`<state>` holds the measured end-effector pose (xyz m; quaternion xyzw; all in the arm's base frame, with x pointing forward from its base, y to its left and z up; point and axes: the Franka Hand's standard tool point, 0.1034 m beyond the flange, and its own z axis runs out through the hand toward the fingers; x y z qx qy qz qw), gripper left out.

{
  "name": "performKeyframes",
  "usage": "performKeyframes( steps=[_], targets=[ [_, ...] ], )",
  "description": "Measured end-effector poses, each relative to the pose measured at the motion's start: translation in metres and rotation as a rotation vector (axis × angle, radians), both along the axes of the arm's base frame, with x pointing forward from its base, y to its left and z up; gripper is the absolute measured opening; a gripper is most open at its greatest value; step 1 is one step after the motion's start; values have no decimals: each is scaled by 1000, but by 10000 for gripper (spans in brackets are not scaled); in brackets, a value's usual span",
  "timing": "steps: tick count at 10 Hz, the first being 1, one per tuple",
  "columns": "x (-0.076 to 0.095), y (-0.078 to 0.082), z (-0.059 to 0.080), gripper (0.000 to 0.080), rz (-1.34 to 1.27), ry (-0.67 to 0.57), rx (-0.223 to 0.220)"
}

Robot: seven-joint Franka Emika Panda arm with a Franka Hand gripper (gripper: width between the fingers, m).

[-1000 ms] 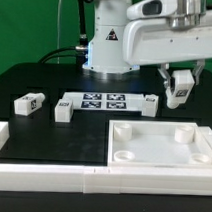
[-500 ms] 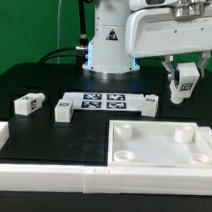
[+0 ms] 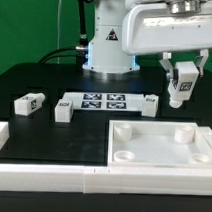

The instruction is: Assemble one leg

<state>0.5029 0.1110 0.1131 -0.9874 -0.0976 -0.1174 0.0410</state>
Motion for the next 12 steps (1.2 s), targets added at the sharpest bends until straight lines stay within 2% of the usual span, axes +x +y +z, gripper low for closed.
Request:
performKeyframes(
  steps=[6, 7, 8, 9, 12],
  targets=[
    [0, 0, 0, 293, 0, 0, 0],
    [12, -2, 8, 293, 8, -104, 0],
    [15, 6, 6, 293, 16, -66, 3],
    [32, 14, 9, 294, 21, -76, 12],
    [70, 23, -2, 294, 29, -76, 24]
  ],
)
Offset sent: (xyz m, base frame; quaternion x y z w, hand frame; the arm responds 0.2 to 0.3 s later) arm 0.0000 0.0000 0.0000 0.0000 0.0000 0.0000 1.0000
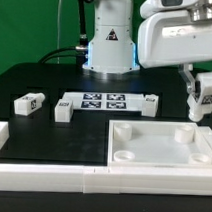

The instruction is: Assemble one leg

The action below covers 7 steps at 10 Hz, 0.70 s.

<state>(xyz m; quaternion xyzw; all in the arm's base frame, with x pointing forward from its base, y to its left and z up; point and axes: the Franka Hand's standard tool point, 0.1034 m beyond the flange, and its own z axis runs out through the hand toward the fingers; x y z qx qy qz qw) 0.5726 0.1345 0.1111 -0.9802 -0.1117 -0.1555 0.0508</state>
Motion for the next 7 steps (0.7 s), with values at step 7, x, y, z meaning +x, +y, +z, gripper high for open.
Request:
performKeyframes(
  steps=[7],
  targets=[
    [4, -6, -7, 294, 13, -137, -10]
  ],
)
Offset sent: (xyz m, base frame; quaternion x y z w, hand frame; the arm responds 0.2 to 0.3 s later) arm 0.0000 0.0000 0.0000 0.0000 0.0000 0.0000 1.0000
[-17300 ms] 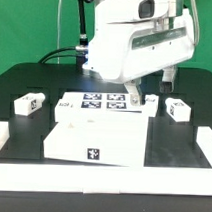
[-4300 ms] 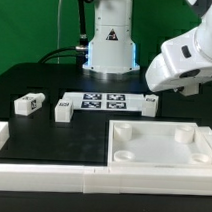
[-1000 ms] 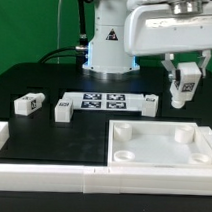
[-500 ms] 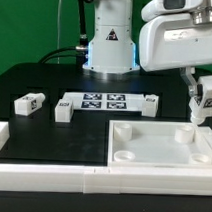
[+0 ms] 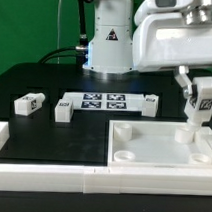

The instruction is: Assemble one leg

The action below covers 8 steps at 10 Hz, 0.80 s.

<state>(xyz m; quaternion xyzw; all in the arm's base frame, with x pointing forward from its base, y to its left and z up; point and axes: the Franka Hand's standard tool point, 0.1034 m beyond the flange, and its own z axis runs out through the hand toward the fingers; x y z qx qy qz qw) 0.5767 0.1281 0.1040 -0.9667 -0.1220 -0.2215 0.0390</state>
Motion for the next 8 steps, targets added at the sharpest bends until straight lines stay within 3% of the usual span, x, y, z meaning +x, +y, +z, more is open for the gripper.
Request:
performKeyframes(
  steps=[1, 4, 8],
  targets=[
    [15, 2, 7, 294, 4, -14, 3],
    [46, 3, 3, 294, 23, -3, 1],
    [46, 2, 2, 294, 20, -30, 0]
  ],
)
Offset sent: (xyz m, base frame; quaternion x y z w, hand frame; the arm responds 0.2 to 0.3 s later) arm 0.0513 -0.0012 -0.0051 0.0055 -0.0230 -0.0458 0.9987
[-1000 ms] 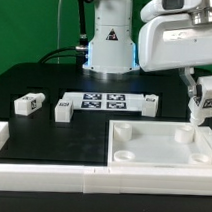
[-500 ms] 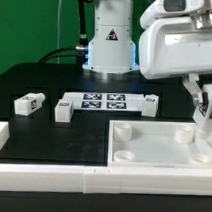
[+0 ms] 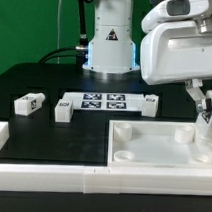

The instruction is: Assemble one leg

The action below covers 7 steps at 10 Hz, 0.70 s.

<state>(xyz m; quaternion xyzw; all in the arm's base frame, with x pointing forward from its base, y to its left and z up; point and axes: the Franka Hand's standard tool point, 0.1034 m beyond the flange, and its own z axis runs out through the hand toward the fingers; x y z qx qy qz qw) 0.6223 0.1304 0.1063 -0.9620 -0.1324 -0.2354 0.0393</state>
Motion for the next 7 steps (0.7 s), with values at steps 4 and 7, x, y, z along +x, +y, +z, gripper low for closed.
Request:
performKeyframes(
  steps=[4, 7],
  targets=[
    [8, -10, -13, 294, 5, -59, -14],
    [16, -15, -21, 294, 0, -91, -18]
  ],
)
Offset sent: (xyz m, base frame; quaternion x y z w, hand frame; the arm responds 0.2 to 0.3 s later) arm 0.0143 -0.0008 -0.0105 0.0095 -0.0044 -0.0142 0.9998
